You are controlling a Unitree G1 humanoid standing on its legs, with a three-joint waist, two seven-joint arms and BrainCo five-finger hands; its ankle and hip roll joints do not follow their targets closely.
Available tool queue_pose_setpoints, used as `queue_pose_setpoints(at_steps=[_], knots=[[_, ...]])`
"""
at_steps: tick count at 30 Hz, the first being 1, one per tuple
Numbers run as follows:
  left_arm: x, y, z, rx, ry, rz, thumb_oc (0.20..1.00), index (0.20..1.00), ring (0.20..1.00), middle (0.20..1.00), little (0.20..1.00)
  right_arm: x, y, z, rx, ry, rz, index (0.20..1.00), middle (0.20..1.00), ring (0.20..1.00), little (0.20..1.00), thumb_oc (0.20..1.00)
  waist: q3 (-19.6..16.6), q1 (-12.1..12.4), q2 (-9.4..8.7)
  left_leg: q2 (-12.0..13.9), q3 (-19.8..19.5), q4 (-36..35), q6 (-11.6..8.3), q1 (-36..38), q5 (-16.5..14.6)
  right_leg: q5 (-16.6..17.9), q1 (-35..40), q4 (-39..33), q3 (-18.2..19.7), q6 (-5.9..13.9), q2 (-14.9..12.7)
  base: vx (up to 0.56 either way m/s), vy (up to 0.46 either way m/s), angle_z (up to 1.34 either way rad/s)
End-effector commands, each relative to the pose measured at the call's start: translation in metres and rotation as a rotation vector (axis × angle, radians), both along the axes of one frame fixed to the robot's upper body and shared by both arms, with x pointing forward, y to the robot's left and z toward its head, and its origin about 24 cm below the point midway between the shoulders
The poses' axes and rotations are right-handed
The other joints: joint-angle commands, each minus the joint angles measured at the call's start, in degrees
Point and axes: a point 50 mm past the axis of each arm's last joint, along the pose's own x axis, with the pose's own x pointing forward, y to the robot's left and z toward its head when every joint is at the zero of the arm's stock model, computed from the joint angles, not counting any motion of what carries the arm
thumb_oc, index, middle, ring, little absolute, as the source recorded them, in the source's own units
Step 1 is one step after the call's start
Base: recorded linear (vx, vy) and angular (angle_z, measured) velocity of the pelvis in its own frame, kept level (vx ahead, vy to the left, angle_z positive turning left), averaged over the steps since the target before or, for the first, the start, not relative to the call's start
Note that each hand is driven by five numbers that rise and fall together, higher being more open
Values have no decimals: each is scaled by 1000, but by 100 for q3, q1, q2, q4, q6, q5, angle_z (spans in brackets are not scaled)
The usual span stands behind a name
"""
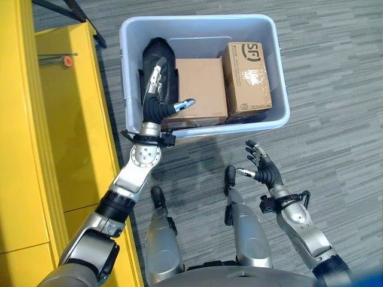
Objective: Move parts from the plastic box to the shelf.
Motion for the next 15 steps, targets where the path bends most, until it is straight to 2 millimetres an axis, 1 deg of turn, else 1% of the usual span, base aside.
queue_pose_setpoints(at_steps=[1,7,8,9,14,15], knots=[[6,9,20,16,-114,69,1000,1000,1000,1000,1000,-2,-1,23,67,-120,4,1000,1000,1000,1000,1000,-184,-51,-72,331,-150,46,-103,-395,522,-805,44,844,134,590,-543,5,-19,-13],[20,26,36,2,-146,188,1000,1000,1000,1000,1000,-3,-2,21,81,-113,4,1000,1000,1000,1000,1000,-123,-180,-141,375,-90,57,-128,-423,515,-786,-115,902,239,592,-487,13,-17,-13],[24,33,40,-3,-147,225,1000,1000,1000,1000,1000,-4,-2,19,87,-106,3,1000,1000,1000,1000,1000,-107,-214,-169,386,-83,76,-129,-451,513,-780,-152,913,256,587,-472,17,-19,-13],[24,33,40,-3,-147,225,1000,1000,1000,1000,1000,-4,-2,19,87,-107,3,1000,1000,1000,1000,1000,-107,-213,-169,386,-83,77,-129,-452,512,-780,-153,914,257,587,-471,15,-25,-8],[31,49,49,0,-152,313,1000,1000,1000,1000,1000,-6,-2,17,105,-94,3,1000,1000,1000,1000,1000,-71,-303,-281,427,-77,132,-133,-532,505,-758,-272,953,306,580,-419,9,-27,-4],[33,55,52,3,-157,345,1000,1000,1000,1000,1000,-7,-2,15,106,-90,0,1000,1000,1000,1000,1000,-44,-322,-322,441,-103,167,-138,-587,502,-763,-322,984,313,569,-393,8,-29,-3]])
